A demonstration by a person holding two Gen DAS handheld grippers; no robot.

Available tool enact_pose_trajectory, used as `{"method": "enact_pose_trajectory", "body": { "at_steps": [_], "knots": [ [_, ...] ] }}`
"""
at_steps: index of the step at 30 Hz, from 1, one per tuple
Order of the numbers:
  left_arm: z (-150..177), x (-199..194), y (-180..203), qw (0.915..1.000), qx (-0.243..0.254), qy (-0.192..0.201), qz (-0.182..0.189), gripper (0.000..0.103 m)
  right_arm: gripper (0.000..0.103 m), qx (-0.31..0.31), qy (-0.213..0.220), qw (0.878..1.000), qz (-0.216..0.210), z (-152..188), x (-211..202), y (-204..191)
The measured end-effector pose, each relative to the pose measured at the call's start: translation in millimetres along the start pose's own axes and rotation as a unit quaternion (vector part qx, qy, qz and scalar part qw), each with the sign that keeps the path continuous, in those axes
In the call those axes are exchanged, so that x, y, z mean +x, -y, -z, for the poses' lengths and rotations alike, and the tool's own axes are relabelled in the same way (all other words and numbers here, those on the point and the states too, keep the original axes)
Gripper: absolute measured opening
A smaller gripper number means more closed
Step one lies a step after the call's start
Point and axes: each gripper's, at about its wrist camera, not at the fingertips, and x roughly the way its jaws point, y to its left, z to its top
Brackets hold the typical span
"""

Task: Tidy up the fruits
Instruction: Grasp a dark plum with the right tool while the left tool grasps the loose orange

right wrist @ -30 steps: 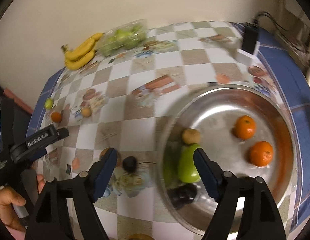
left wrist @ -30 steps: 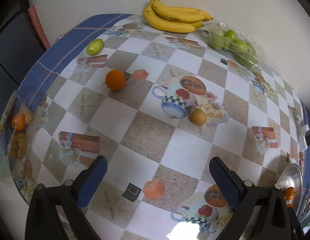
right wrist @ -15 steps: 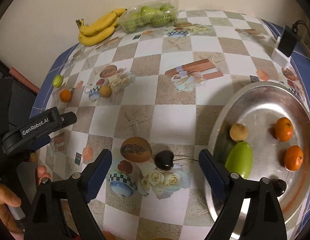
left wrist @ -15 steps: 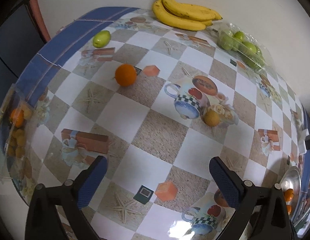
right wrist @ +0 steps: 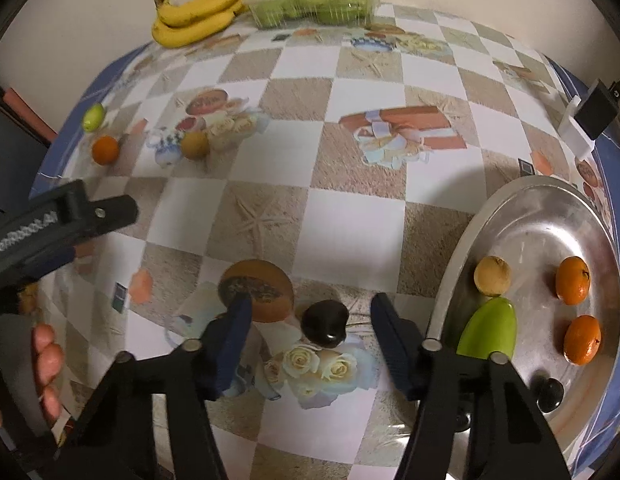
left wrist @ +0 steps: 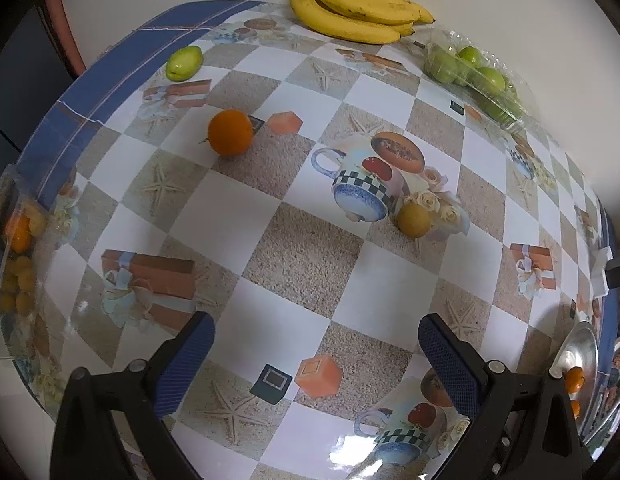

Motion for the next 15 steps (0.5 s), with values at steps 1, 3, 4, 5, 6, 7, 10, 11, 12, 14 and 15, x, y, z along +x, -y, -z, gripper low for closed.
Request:
{"method": "enact_pose_trajectory", "body": {
  "at_steps": [1, 3, 4, 5, 6, 7, 10, 11, 12, 14, 15],
  "knots": [
    [-0.3, 0.5, 0.0, 1.0, 0.001, -0.001, 0.001, 0.103, 0.052, 0.0, -0.004, 1.0, 0.003, 0.2, 2.6, 0.7],
    [-0.2, 1.3, 1.3, 1.0, 0.002, -0.002, 0.003, 0.103, 0.049, 0.0, -0.009, 1.0, 0.008, 0.4, 6.2, 1.4],
    [-0.1, 1.6, 1.7, 1.0, 0.003, -0.002, 0.003, 0.103, 0.047, -0.001, -0.011, 1.0, 0.013, 0.4, 7.8, 1.9],
    [-0.1, 1.8, 2.2, 1.0, 0.004, -0.003, 0.004, 0.103, 0.045, -0.001, -0.012, 1.0, 0.017, 0.2, 8.7, 2.2],
    [-0.1, 1.9, 2.6, 1.0, 0.004, -0.003, 0.004, 0.103, 0.043, -0.001, -0.013, 1.0, 0.021, 0.3, 9.4, 2.7],
    [-0.1, 2.1, 2.9, 1.0, 0.005, -0.003, 0.004, 0.103, 0.04, 0.0, -0.015, 1.0, 0.023, 0.3, 10.3, 3.4],
    [-0.2, 2.1, 2.8, 1.0, 0.003, -0.003, 0.005, 0.103, 0.036, 0.001, -0.02, 0.999, 0.025, 0.5, 13.2, 4.2],
    [-0.2, 2.2, 2.4, 1.0, 0.003, -0.004, 0.005, 0.103, 0.033, 0.001, -0.02, 1.0, 0.024, 0.7, 13.2, 4.4],
    [-0.3, 2.4, 2.2, 1.0, 0.002, -0.004, 0.006, 0.103, 0.03, -0.001, -0.021, 1.0, 0.022, 0.3, 13.0, 3.6],
    [-0.3, 2.7, 1.9, 1.0, 0.001, -0.004, 0.007, 0.103, 0.027, -0.003, -0.019, 1.0, 0.018, 1.1, 10.4, 1.7],
    [-0.4, 2.8, 1.5, 1.0, 0.0, -0.005, 0.008, 0.103, 0.027, -0.004, -0.018, 1.0, 0.02, 1.0, 9.4, 1.0]
  ]
}}
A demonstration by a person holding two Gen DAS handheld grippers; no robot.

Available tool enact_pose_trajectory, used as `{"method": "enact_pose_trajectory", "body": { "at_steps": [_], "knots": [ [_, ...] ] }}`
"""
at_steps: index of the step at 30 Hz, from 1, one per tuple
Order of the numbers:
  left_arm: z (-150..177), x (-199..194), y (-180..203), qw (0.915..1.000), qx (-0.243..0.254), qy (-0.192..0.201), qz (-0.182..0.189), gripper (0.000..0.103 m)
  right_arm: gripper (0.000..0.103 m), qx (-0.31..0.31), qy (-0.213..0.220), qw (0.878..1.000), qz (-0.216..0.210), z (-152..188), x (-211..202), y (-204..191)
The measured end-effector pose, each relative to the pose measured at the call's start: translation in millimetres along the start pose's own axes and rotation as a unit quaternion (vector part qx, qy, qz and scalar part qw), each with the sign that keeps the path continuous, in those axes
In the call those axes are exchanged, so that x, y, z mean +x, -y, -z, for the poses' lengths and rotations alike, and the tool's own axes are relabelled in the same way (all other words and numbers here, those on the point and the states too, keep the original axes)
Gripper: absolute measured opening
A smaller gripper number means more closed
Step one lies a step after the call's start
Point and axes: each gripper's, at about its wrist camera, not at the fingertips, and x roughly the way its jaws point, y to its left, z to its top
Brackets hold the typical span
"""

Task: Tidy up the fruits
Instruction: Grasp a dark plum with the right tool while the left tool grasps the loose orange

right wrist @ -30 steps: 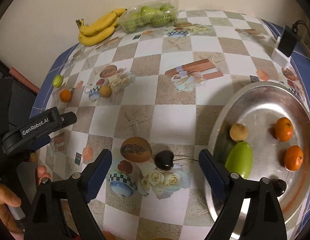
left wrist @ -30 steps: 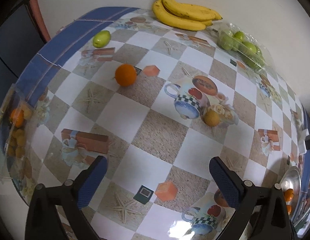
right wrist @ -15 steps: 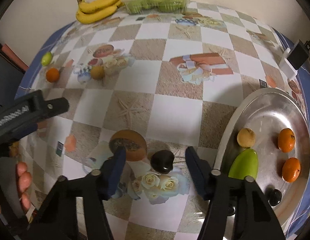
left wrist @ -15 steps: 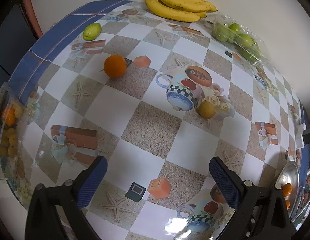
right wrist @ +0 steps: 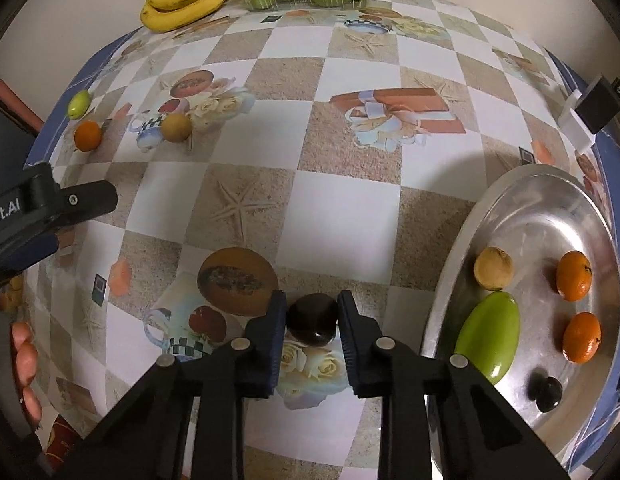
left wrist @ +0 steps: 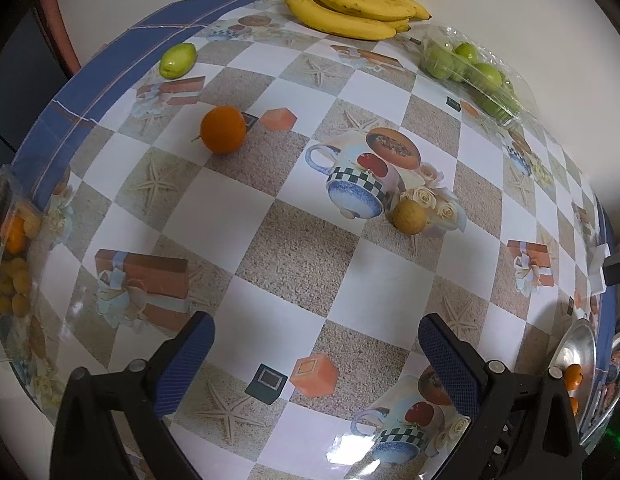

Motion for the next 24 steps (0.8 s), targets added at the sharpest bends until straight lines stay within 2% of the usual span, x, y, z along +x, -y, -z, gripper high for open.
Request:
{"method": "enact_pose_trajectory", "body": {
  "at_steps": [5, 9, 13, 16, 20, 24],
  "knots": [
    [-1.0, 0.1, -1.2, 1.0, -0.001, 0.001, 0.004, 0.103, 0.027, 0.006, 0.016, 1.0, -0.017, -2.9, -11.2, -2.2],
    [-5.3, -1.9, -2.9, 0.9998, 0.003, 0.007, 0.018, 0.103, 0.027, 0.014, 0.053, 0.998, -0.027, -8.5, -29.1, -1.9],
    [-19.8, -8.3, -10.2, 0.9985, 0.001, 0.032, 0.043, 0.103, 0.027, 0.023, 0.071, 0.996, -0.044, -24.6, -33.5, -8.3],
    [-35.4, -9.6, -21.6, 0.9978, -0.001, 0.045, 0.049, 0.103, 0.027, 0.026, 0.074, 0.996, -0.049, -36.5, -29.0, -14.6],
    [-60.0, -6.3, -35.8, 0.9979, 0.024, 0.051, 0.034, 0.103, 0.027, 0.031, 0.075, 0.995, -0.056, -51.3, -22.0, -19.2],
    [-86.0, 2.8, -57.5, 0.9986, 0.025, 0.046, 0.012, 0.102, 0.027, 0.032, 0.071, 0.995, -0.056, -61.2, -15.5, -20.7]
  ]
}}
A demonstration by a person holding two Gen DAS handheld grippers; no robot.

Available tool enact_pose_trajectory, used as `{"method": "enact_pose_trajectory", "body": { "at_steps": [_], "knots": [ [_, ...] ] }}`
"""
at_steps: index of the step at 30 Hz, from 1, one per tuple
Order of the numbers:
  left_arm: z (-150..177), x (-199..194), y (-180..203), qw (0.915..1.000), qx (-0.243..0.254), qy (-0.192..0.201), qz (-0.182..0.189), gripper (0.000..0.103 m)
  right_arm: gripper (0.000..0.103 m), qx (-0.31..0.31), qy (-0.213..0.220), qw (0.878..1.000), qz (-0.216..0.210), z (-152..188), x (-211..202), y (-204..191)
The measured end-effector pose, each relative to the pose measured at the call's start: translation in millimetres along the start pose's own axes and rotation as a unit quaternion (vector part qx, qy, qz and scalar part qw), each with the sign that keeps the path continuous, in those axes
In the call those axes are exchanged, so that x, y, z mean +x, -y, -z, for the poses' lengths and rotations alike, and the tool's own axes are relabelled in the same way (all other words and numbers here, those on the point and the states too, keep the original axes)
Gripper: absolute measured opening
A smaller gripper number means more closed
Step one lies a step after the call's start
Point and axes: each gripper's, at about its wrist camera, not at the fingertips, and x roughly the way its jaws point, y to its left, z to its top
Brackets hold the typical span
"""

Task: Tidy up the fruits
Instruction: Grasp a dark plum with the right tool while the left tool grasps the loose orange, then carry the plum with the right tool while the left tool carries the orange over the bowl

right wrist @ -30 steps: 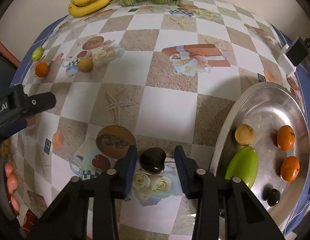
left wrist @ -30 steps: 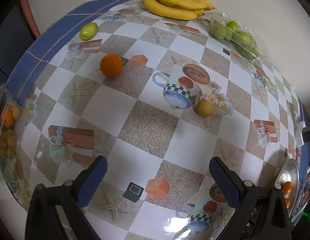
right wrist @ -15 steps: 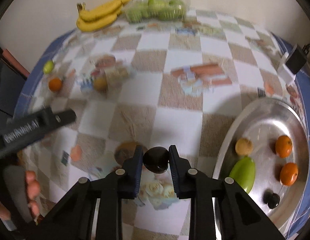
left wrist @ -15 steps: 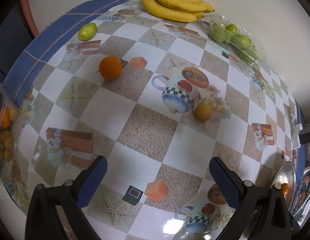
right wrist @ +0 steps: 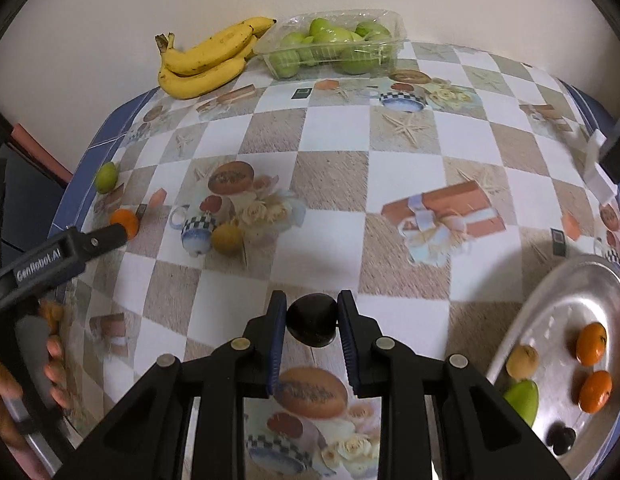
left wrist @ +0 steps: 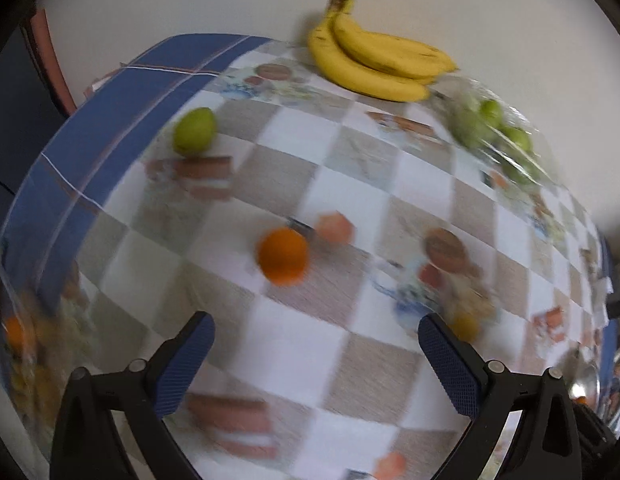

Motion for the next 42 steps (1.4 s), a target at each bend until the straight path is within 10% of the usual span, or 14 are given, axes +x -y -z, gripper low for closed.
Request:
{"method": "enact_pose_trajectory", "body": {
  "at_steps": [20, 32, 42],
  "knots": [
    [-42.8, 49.2, -23.9, 0.9975, -0.028, -0.063, 0.016, 0.037, 0.027, 0.015, -0.011, 1.0, -0.009, -25.3, 24.6, 1.0],
    [-23.0, 13.9, -18.7, 0.9976, -0.058, -0.033, 0.018, 0.035, 0.027, 0.038, -0.02, 0.999, -0.003, -19.7, 8.4, 10.7],
    [22.4, -21.9, 56.6, 0.996, -0.028, -0.031, 0.08, 0.036, 0.027, 0.071, -0.017, 0.997, 0.002, -2.3, -27.2, 33.3]
  ]
}}
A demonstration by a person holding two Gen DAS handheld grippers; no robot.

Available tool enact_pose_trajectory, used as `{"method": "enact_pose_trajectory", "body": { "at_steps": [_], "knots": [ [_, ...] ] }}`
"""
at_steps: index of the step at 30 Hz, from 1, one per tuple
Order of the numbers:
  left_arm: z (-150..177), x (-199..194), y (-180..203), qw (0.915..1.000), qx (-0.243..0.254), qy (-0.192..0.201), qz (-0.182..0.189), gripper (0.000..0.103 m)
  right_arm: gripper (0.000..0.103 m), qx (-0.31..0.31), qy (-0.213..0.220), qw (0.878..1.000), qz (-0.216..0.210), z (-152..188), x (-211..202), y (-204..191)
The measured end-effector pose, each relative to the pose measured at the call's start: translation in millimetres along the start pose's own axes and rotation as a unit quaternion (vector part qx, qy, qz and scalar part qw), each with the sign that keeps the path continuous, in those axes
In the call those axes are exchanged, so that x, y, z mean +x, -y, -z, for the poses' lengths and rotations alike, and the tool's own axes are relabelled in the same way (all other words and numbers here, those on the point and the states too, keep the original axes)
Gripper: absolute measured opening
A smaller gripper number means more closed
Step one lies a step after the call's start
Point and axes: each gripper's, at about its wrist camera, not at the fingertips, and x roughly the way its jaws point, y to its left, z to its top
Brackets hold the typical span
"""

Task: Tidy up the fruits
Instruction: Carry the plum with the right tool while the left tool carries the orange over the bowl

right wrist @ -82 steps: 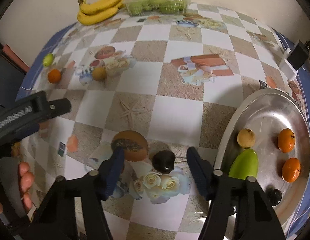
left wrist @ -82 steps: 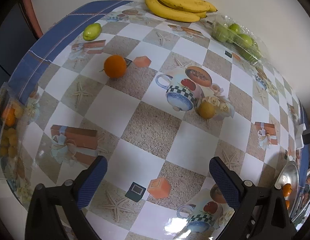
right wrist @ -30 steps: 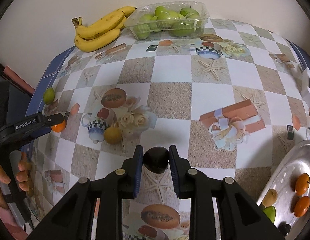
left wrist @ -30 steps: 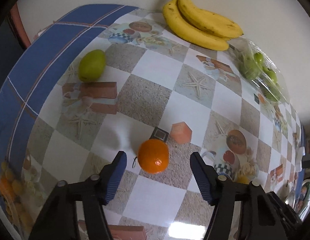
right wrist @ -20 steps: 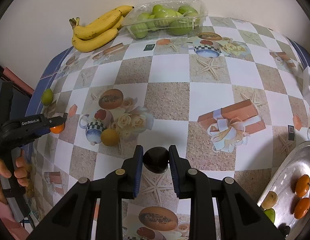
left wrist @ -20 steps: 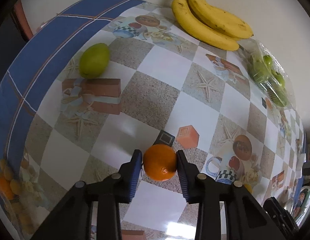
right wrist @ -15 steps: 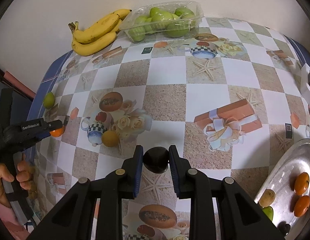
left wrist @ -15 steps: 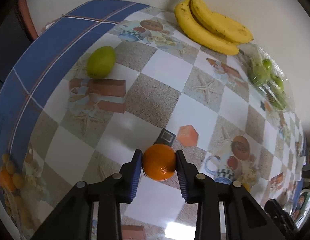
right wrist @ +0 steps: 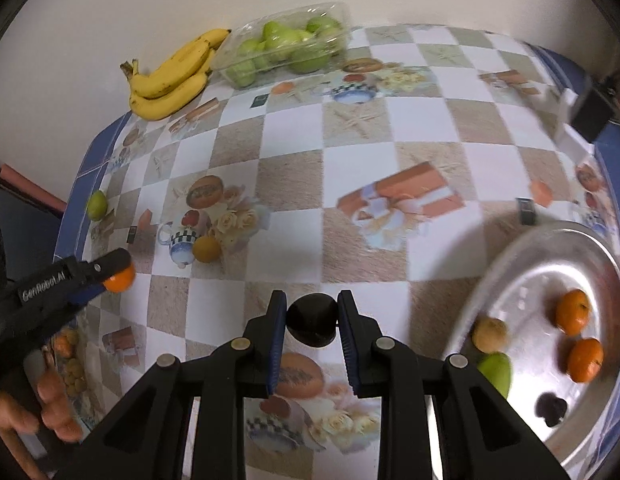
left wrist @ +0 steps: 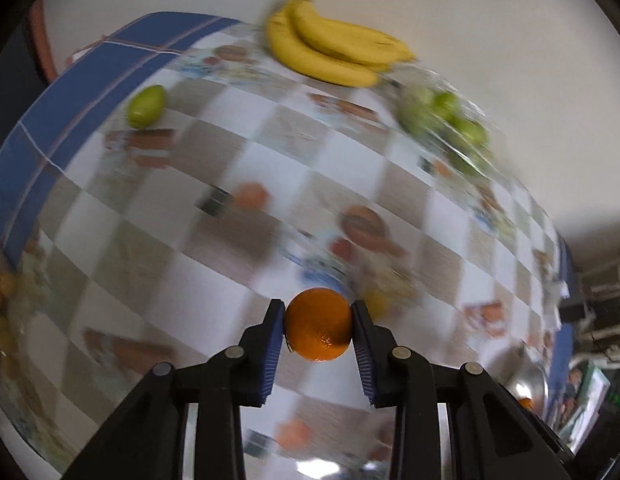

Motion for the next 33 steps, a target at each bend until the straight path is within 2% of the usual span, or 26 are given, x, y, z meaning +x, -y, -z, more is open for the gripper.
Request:
{"method": "enact_pose_trajectory", "body": {
  "at_steps": [12, 20, 23, 29, 33],
  "knots": [
    [61.8, -21.1, 105.3, 0.9955, 0.08, -0.003, 0.052, 0.036, 0.027, 0.04, 0.029, 0.999, 0.008, 28.9, -42.1, 51.3],
    [100.3, -13.0, 157.9, 0.9848, 0.155, -0.017, 0.076, 0.036, 0.027, 0.109, 0.038, 0.993, 0.026, 38.0, -53.6, 118.2],
    [111.4, -6.7, 170.7, 0.9807, 0.171, -0.036, 0.087, 0.036, 0.027, 0.135, 0.039, 0.99, 0.034, 40.5, -58.3, 139.5],
    [131.8, 2.0, 198.2, 0.9687, 0.222, -0.054, 0.096, 0.036, 0.027, 0.155, 0.04, 0.986, 0.041, 43.0, -62.6, 160.1],
    [138.3, 9.2, 205.2, 0.9637, 0.246, -0.058, 0.087, 0.036, 0.027, 0.161, 0.028, 0.986, 0.04, 45.2, -57.4, 164.0]
  ]
}}
